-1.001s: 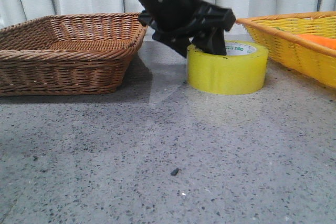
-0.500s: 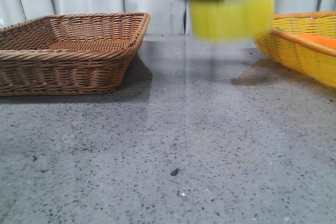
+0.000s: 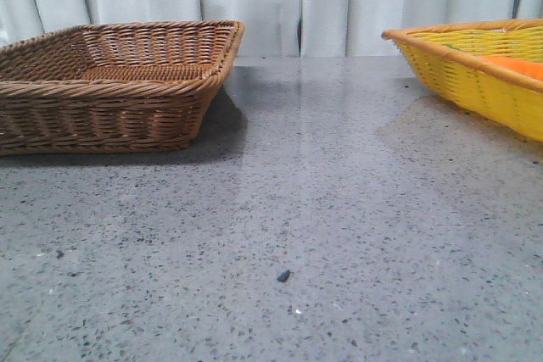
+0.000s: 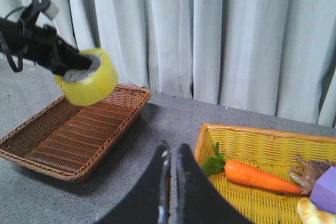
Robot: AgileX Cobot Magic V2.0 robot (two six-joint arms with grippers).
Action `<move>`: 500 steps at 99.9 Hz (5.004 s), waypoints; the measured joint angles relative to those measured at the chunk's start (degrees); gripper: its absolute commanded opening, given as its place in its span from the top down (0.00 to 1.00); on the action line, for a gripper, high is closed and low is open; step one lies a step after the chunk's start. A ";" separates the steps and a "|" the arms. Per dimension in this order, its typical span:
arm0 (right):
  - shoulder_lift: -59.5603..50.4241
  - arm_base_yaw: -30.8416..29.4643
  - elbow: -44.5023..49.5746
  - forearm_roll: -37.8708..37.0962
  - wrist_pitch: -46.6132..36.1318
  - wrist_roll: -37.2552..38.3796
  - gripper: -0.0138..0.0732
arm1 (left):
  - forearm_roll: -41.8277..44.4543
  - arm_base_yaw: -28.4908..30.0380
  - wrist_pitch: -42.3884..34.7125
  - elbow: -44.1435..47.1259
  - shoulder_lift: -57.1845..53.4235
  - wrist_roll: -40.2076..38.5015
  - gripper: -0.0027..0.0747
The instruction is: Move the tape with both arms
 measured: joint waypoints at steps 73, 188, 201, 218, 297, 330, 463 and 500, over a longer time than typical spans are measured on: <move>0.00 0.00 0.26 0.39 0.55 0.00 0.93 | -8.81 8.69 2.21 9.78 -11.31 -0.61 0.72; -27.80 0.00 40.02 -2.60 -19.67 -3.49 0.93 | -21.58 5.48 -15.72 68.32 -73.86 -0.61 0.99; -27.80 0.00 40.36 -2.60 -19.67 -3.49 0.93 | -26.60 5.12 -15.99 68.32 -73.86 -0.61 0.99; -27.80 0.00 40.39 -2.60 -19.67 -3.49 0.93 | -27.82 5.12 -16.31 68.32 -73.86 -0.63 0.99; -27.80 0.00 40.39 -2.73 -19.75 -3.49 0.93 | -3.00 7.93 -34.90 101.37 -96.00 -6.73 0.99; -27.80 0.00 40.39 -2.73 -19.79 -3.49 0.93 | -2.99 9.91 -25.42 101.37 -96.00 -10.65 0.99; -27.80 -5.28 51.21 -9.75 -26.44 -3.49 0.93 | -3.06 9.91 -25.42 101.37 -96.00 -10.77 0.99; -27.80 -22.43 75.19 -4.43 -56.83 -0.85 0.93 | -3.06 9.91 -25.42 101.37 -96.00 -10.80 0.99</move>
